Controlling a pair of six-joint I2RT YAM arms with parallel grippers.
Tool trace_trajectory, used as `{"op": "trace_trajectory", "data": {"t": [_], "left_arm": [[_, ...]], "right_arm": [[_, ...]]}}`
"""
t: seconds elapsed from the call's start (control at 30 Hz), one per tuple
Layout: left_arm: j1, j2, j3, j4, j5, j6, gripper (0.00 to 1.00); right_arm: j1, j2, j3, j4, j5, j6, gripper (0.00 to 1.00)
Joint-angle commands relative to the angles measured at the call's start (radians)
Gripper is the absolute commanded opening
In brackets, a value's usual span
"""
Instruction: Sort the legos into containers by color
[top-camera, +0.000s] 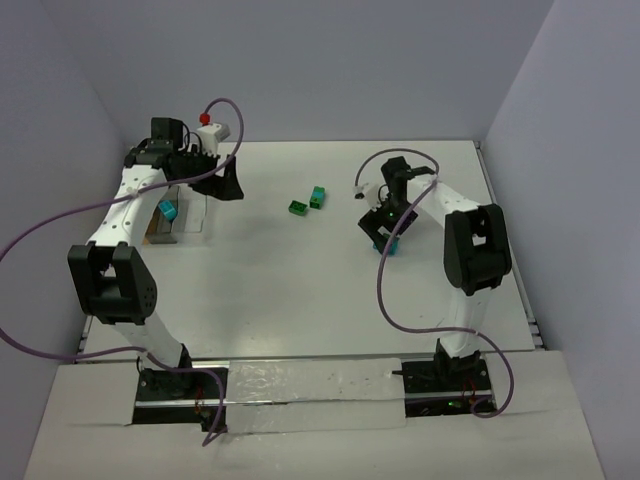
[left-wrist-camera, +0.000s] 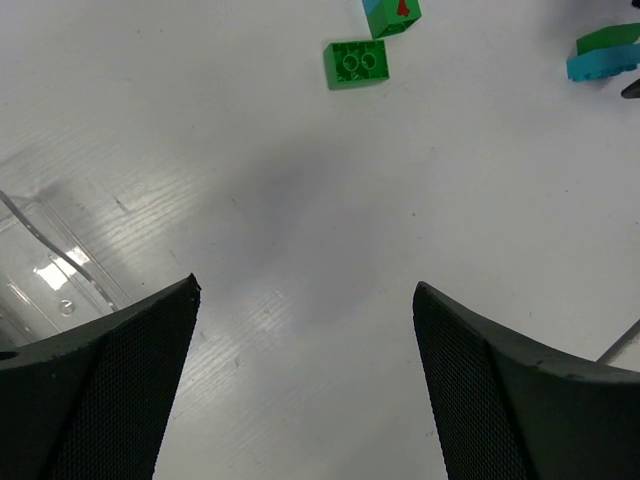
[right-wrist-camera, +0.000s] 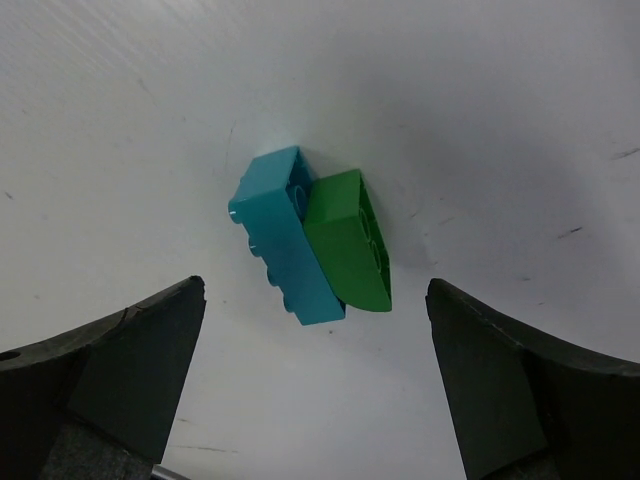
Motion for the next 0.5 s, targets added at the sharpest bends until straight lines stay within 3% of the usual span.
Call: {"op": "trace_trajectory", "data": {"t": [0.0,0.33,0.47], "left_arm": [[-0.007,-0.029,0.001,0.034,0.084,-0.013,0.95],[-0.007,-0.042,-0.044,0.074,0.114,-0.037,0.95],[-0.007,-0.046,-0.052,0.092,0.14,-0.063,0.95]], "right_arm": [[0.002,0.019,-0.035,0.039,0.017,-0.087,0.97],[0.003,0.022,-0.076,0.14,0.028,-0.118,0.8],[0.003,0.017,-0.091,0.166,0.03,-0.127,0.79]]}}
